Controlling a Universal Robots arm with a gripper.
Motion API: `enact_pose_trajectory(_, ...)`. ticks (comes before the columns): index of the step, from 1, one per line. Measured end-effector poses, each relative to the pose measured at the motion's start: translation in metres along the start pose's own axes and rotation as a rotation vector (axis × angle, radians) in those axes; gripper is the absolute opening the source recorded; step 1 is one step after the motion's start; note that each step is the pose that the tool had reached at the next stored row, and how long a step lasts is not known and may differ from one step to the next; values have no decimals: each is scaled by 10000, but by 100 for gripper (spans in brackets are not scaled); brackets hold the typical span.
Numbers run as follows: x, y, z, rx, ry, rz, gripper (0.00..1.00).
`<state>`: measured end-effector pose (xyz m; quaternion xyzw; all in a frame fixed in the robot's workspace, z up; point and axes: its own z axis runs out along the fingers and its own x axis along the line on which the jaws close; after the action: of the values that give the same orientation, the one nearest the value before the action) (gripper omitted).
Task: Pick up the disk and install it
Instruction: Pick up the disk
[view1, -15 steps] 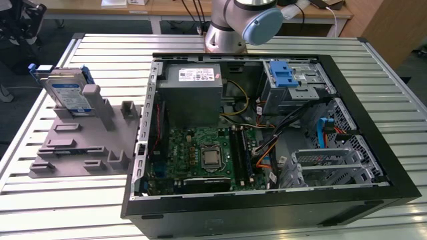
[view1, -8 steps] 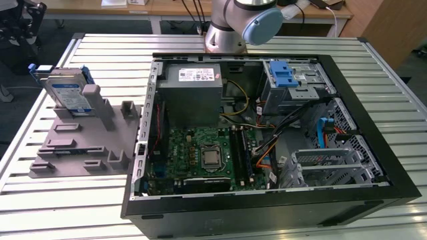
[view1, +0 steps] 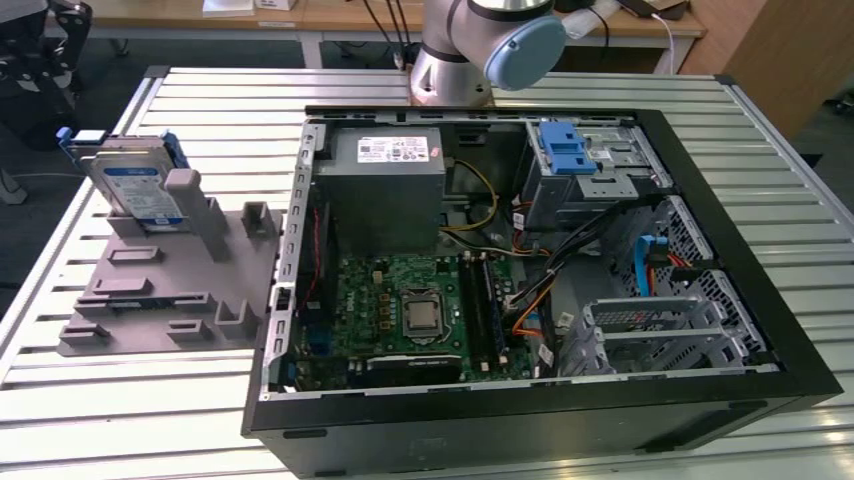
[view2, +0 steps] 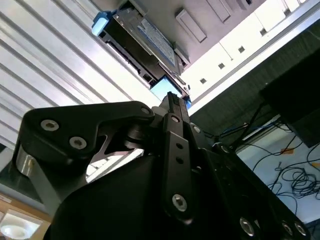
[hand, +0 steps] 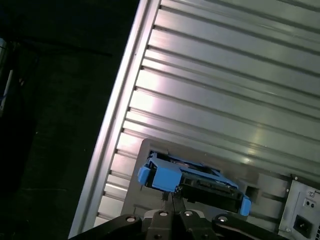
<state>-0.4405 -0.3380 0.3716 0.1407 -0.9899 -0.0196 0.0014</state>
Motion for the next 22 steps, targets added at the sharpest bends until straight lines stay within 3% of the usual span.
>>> enact_pose_trajectory(6, 0, 0, 1, -2, 34, -851, 11)
enact_pose_trajectory(22, 0, 0, 6, -3, 85, -2439, 11)
